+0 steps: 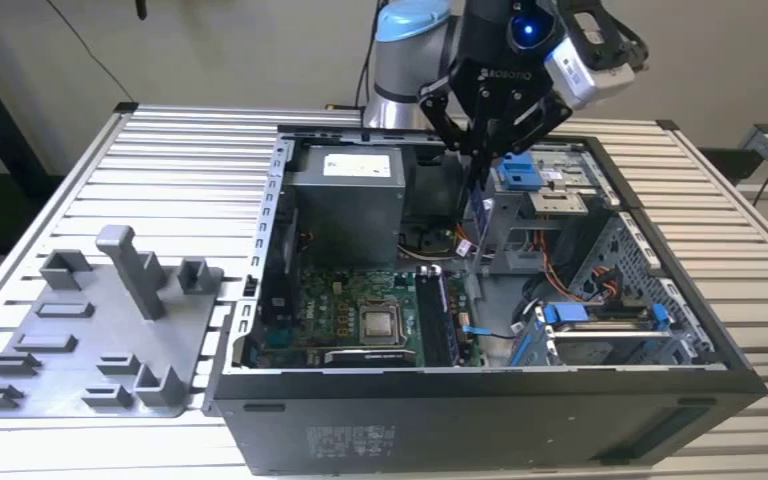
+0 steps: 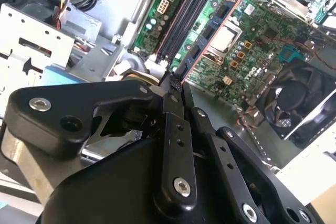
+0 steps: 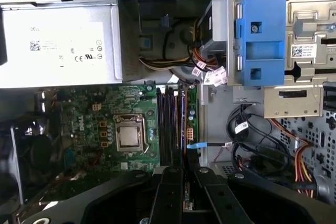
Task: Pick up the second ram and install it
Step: 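Insert the second ram into the second slot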
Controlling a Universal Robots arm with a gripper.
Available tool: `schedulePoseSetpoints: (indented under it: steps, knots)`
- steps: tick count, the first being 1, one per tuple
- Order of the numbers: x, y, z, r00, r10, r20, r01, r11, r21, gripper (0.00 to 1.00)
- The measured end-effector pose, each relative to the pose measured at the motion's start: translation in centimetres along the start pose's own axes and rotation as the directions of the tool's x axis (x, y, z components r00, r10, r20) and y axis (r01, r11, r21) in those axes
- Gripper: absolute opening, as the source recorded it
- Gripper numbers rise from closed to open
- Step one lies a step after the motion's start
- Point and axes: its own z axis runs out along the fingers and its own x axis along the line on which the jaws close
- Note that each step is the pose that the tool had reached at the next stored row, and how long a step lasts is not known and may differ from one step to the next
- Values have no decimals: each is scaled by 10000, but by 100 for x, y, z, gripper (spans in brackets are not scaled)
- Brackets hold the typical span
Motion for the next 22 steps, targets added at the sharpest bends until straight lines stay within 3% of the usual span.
schedulePoseSetpoints:
  steps: [14,22]
  knots:
    - [0,0,91,10000,-1,0,1,10000,8,14]
    - [1,1,147,10000,-2,4,2,10000,73,14]
